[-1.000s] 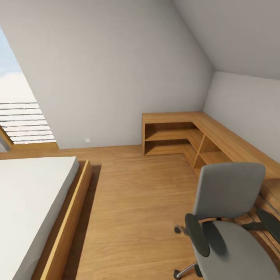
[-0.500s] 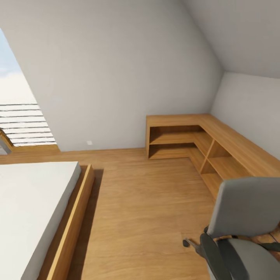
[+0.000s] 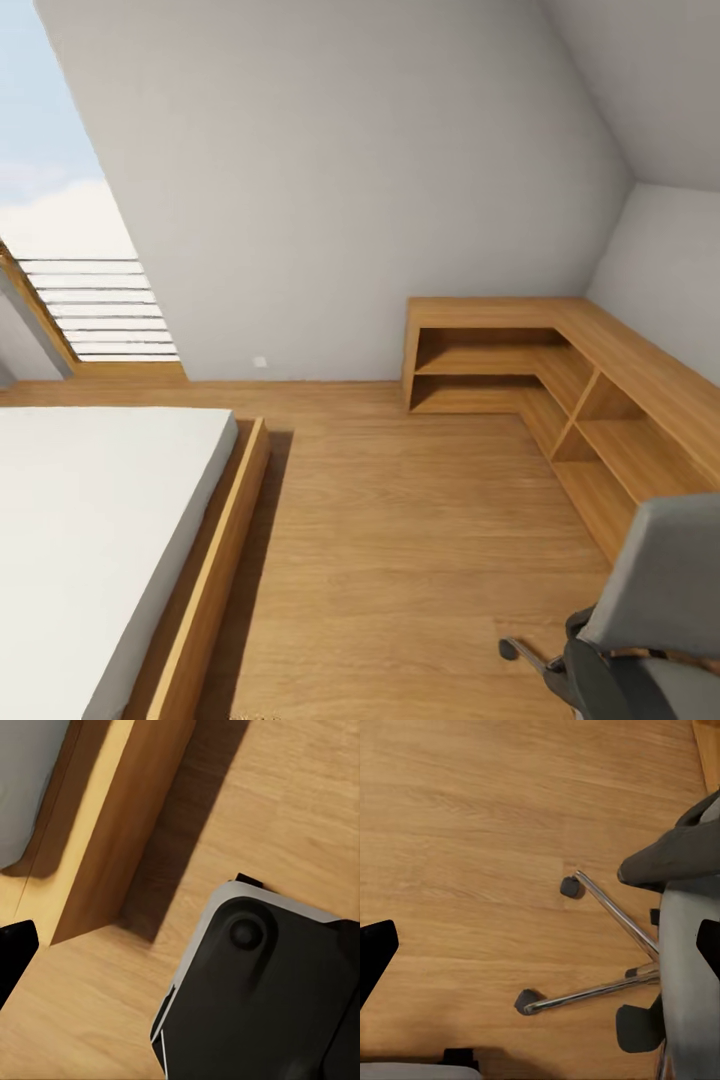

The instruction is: In the bedroom, organize the workspace by keeping the computer under the desk, ensuring the monitor is on the desk, placing the keyboard on the desk next to the monitor, placing the mouse on the desk next to the keyboard, moving the folder from the swivel chair onto the desk next to the mouse, stacking the notebook on top of the folder with the pen on top of the notebook, and positioning the swivel chair next to the desk.

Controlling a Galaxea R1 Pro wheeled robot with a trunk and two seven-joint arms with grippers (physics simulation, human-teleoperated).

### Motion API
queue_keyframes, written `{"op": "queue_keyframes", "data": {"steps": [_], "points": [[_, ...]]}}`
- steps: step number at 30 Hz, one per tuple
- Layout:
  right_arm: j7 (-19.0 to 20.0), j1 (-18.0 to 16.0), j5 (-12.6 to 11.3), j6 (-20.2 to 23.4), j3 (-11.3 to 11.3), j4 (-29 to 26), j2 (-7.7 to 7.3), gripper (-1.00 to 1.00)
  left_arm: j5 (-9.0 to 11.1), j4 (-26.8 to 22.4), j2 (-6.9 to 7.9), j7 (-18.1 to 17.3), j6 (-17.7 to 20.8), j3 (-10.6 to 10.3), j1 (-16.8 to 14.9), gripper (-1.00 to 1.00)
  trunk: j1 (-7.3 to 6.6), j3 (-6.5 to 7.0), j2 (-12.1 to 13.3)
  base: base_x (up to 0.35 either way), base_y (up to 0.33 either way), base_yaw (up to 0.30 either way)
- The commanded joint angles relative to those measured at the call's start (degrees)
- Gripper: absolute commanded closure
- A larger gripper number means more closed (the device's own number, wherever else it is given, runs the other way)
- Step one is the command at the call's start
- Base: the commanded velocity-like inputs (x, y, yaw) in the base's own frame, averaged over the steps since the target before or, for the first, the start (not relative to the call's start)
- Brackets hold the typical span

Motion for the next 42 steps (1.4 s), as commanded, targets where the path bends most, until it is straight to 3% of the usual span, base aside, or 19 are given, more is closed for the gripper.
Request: {"op": "queue_keyframes", "data": {"steps": [1, 11, 31, 42], "points": [[-0.31, -0.05, -0.15, -0.16, 0.5, 0.12, 0.03, -1.0, 0.3, -0.13, 0.06, 0.44, -0.15, -0.49, -0.04, -1.0, 0.03, -0.14, -0.11, 0.01, 0.009, 0.099], [-0.3, -0.05, -0.15, -0.18, 0.5, 0.12, 0.03, -1.0, 0.3, -0.13, 0.0, 0.44, -0.15, -0.54, -0.04, -1.0, 0.03, -0.23, -0.11, 0.087, 0.062, 0.035], [-0.3, -0.05, -0.15, -0.18, 0.5, 0.12, 0.03, -1.0, 0.27, -0.13, -0.03, 0.4, -0.15, -0.56, -0.04, -1.0, 0.03, -0.22, -0.11, 0.302, 0.023, 0.002], [-0.3, -0.05, -0.13, -0.18, 0.5, 0.13, 0.01, -1.0, 0.27, -0.13, -0.03, 0.43, -0.15, -0.56, -0.04, -1.0, 0.03, 0.5, -0.11, 0.225, 0.0, 0.0]]}}
